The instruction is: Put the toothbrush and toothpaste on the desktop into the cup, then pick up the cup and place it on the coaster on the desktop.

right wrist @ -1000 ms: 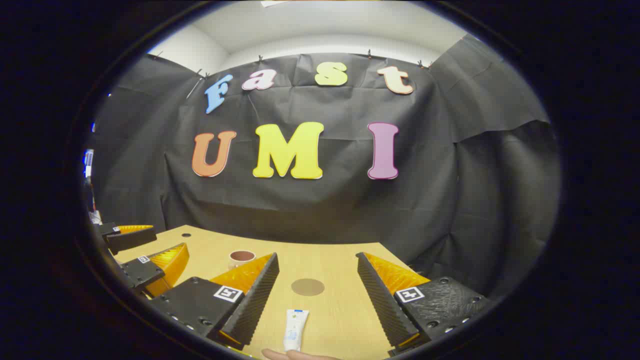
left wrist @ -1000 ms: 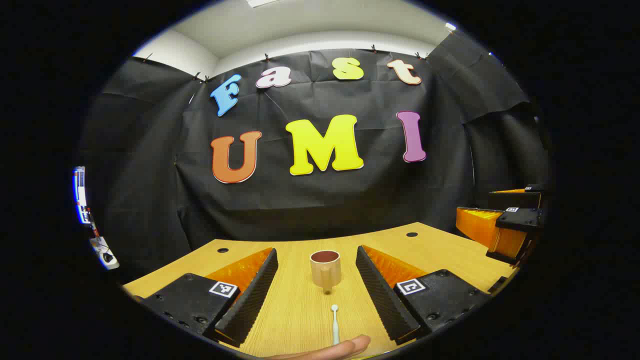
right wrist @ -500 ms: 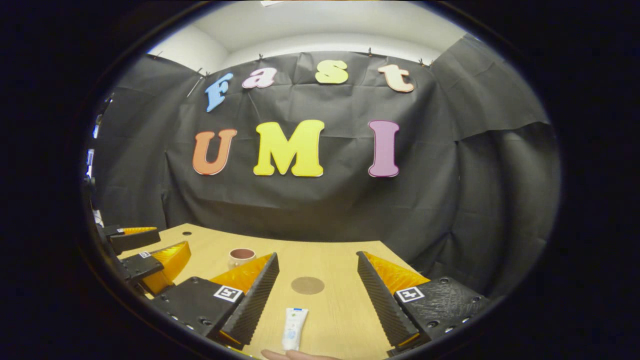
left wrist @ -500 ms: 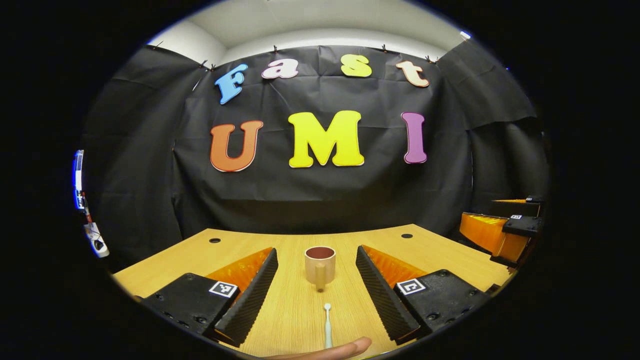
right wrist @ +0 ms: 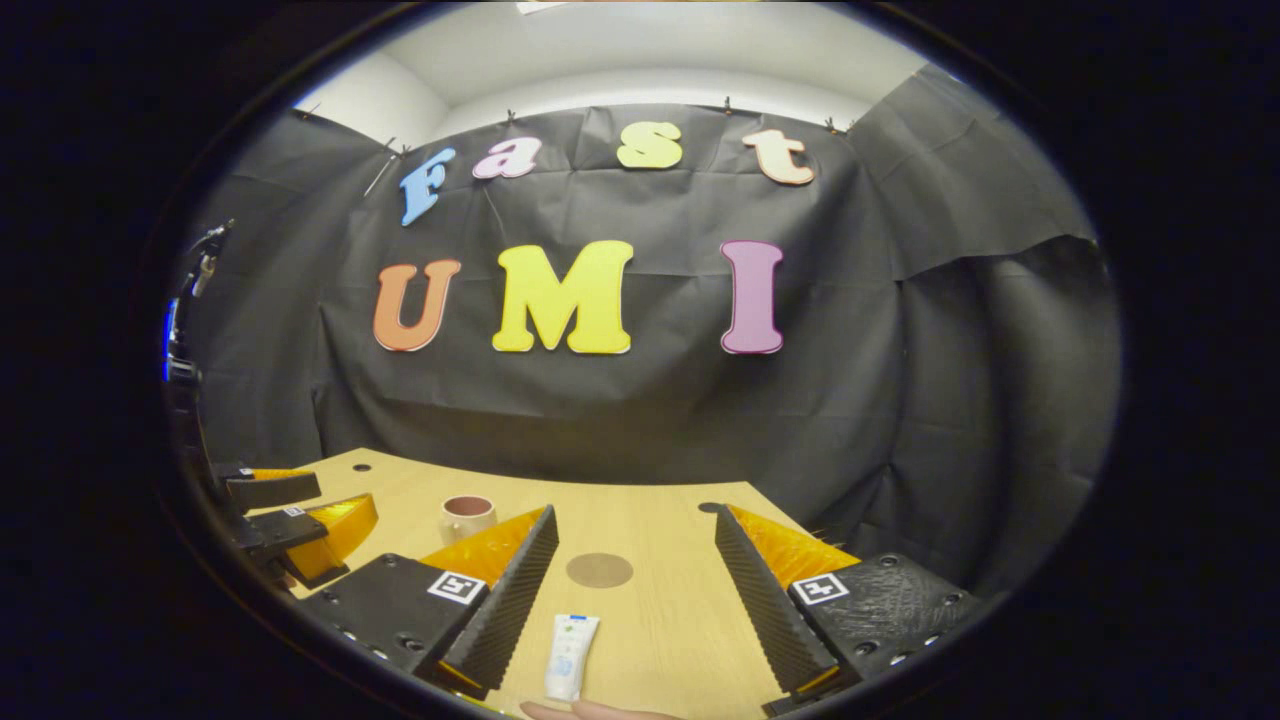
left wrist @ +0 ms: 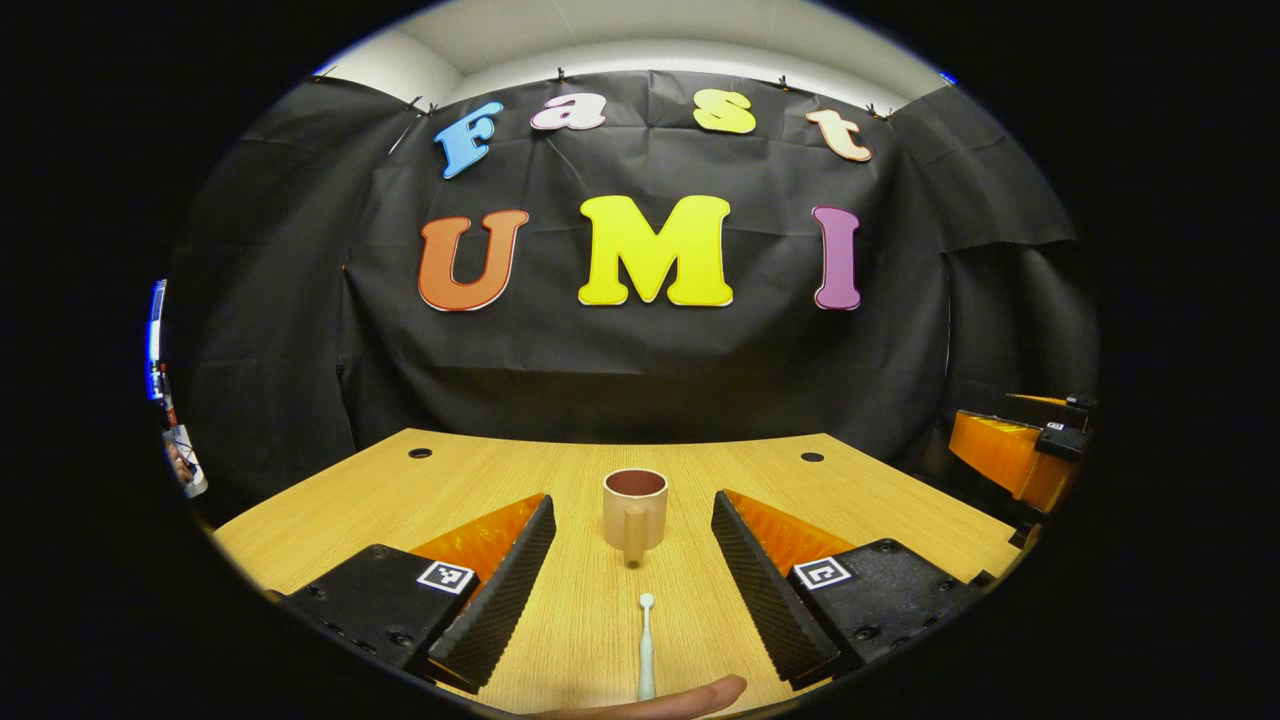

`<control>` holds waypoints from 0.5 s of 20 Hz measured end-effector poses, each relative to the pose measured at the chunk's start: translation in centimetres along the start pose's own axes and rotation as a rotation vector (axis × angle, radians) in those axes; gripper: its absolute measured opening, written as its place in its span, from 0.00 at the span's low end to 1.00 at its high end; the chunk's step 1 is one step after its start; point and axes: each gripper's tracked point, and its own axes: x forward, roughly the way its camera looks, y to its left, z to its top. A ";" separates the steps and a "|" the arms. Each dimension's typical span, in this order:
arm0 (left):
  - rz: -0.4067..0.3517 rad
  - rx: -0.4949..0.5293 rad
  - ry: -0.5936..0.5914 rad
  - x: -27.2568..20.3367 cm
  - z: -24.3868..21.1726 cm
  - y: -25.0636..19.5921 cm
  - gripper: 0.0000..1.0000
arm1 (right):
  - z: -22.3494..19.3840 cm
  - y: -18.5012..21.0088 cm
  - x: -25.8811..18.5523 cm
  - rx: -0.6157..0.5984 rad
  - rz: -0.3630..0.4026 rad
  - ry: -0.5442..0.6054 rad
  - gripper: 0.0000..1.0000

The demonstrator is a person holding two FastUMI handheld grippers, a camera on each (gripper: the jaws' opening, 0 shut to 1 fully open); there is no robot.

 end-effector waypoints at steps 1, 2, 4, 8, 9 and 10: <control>-0.008 0.000 0.024 0.3 -0.9 -0.4 1.00 | -0.4 -0.2 0.1 0.002 -0.001 0.009 0.95; -0.015 -0.001 0.066 0.7 -2.1 -0.7 1.00 | -1.0 -0.4 0.2 0.005 -0.007 0.019 0.97; -0.039 -0.016 0.120 1.4 -3.9 -1.5 1.00 | -1.9 -0.8 0.5 0.002 -0.011 0.035 0.95; -0.035 -0.054 0.265 2.3 -8.1 -2.0 1.00 | -4.1 -1.2 0.7 -0.004 -0.007 0.081 0.95; -0.030 -0.049 0.291 2.3 -9.0 -1.9 1.00 | -4.6 -1.4 0.7 0.000 -0.008 0.093 0.95; -0.026 -0.041 0.321 2.3 -10.2 -1.8 1.00 | -5.2 -1.6 0.7 0.005 -0.006 0.105 0.95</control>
